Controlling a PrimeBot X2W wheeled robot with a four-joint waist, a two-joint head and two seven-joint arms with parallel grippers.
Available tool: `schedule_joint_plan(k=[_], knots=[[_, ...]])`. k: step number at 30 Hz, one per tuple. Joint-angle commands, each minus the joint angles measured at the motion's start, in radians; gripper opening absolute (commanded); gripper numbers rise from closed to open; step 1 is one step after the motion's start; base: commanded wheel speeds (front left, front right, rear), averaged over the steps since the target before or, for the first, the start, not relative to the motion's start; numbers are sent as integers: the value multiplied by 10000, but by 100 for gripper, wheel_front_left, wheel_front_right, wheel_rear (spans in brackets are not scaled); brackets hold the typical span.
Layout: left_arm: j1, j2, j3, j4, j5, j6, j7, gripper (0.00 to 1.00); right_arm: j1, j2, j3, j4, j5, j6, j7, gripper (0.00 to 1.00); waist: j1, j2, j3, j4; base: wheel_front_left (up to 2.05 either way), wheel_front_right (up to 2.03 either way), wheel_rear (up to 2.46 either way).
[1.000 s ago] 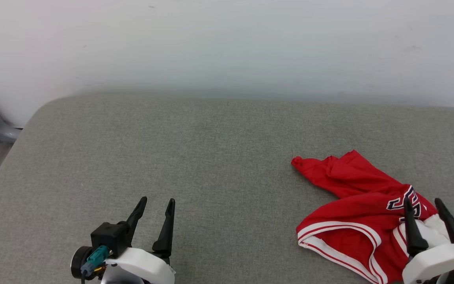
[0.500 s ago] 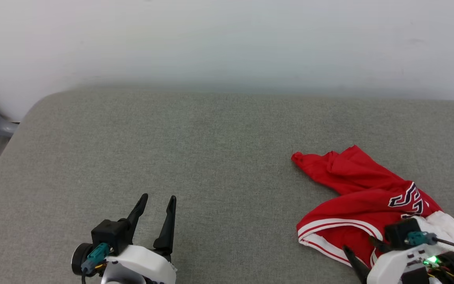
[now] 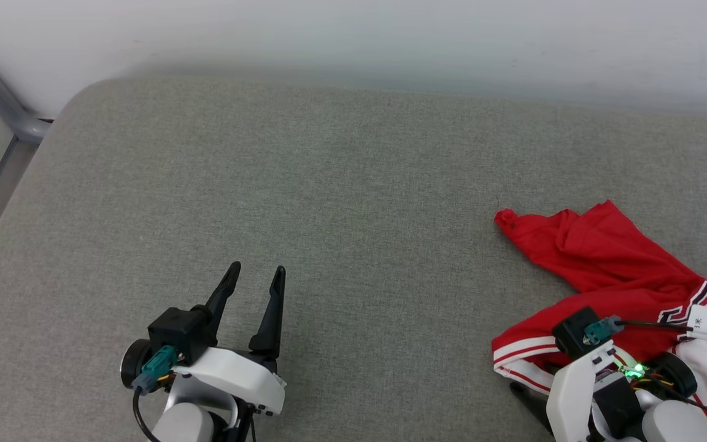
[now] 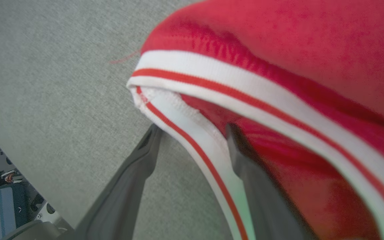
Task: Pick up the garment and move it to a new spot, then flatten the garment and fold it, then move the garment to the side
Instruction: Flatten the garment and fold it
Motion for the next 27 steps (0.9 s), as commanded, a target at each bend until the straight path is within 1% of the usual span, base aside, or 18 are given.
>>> schedule_joint_plan(k=[1,2,3,4,5,8,13,14,21,23,26,27], knots=[[-146,-39,25,68,-5,-53,-59,100,-131,36,128,688,179,-13,62,100,-1,0,175,142,0,0,0],[-162,-56,41,99,-6,-60,-70,100,-160,24,165,946,152,-15,103,100,-1,0,195,152,0,0,0],[-186,-76,54,119,-8,-65,-81,100,-189,58,175,1159,216,-18,99,47,-1,0,214,159,0,0,0],[-209,-89,64,144,1,-68,-89,100,-223,110,204,1309,294,-18,72,7,-1,0,225,160,0,0,0],[-222,-100,80,171,5,-70,-95,100,-294,128,282,1381,311,-16,6,0,-1,0,228,155,0,0,0],[-220,-107,126,245,43,-83,-104,100,-635,393,337,1266,547,-7,-582,0,-1,0,177,92,0,0,0],[-169,-32,173,285,113,-105,-112,100,-1590,714,421,840,578,-7,-1799,0,-1,0,-112,-94,0,0,0],[-159,-21,173,290,134,-110,-113,100,-1751,798,511,837,560,-9,-1909,0,-1,0,-169,-126,0,0,0],[-10,-77,59,339,175,-138,-114,100,-3024,2079,1061,802,829,-7,-3210,0,-1,0,-486,-184,0,0,0],[13,-99,9,352,168,-150,-115,100,-3208,2471,1470,852,1032,-7,-3420,0,-1,0,-492,-156,0,0,0],[6,-131,-53,373,156,-174,-114,100,-3267,2665,2178,1181,1376,-9,-3339,0,-1,0,-436,-60,0,0,0],[-12,-140,-69,384,142,-185,-106,100,-3227,2634,2426,1386,1423,-9,-3226,0,-1,0,-412,-18,0,0,0]])
